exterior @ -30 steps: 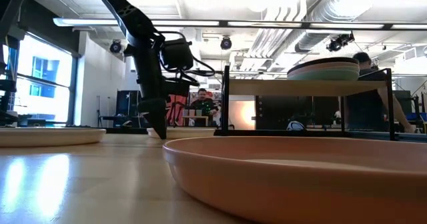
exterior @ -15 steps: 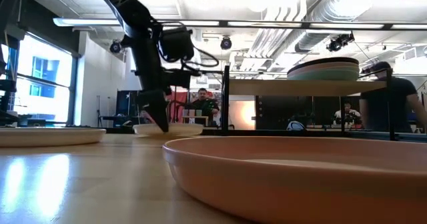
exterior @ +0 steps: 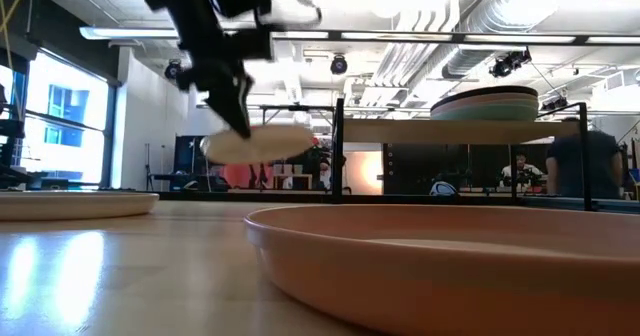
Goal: Place and stack plates onto a shelf
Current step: Put the white plate on the shelf
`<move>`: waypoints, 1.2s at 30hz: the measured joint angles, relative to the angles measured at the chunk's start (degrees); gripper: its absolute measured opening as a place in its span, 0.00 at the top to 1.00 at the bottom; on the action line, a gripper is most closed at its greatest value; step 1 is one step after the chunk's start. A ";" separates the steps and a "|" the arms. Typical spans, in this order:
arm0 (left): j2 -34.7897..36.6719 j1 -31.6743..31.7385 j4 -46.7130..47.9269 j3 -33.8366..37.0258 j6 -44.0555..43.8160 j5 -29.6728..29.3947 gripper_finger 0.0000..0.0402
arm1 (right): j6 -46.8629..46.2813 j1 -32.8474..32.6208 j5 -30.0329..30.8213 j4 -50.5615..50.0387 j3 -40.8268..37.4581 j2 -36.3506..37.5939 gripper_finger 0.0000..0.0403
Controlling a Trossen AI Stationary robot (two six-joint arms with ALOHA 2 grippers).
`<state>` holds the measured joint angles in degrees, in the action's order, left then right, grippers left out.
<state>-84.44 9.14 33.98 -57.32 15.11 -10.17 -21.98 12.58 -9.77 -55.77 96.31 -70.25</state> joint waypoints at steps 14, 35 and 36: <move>7.97 -8.85 6.31 -13.79 4.52 -2.21 0.99 | -4.48 -1.51 -2.76 14.29 0.00 -4.21 0.72; 6.72 -20.83 24.74 -22.22 8.11 -2.95 0.99 | -26.49 -2.53 3.76 2.85 0.00 -15.85 0.72; 6.34 -21.29 24.67 -22.32 8.15 -3.07 0.99 | -26.91 -2.80 3.77 2.87 0.00 -16.55 0.72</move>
<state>-78.10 -12.14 58.65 -79.64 23.26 -13.24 -48.89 9.78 -6.00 -52.90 96.31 -86.80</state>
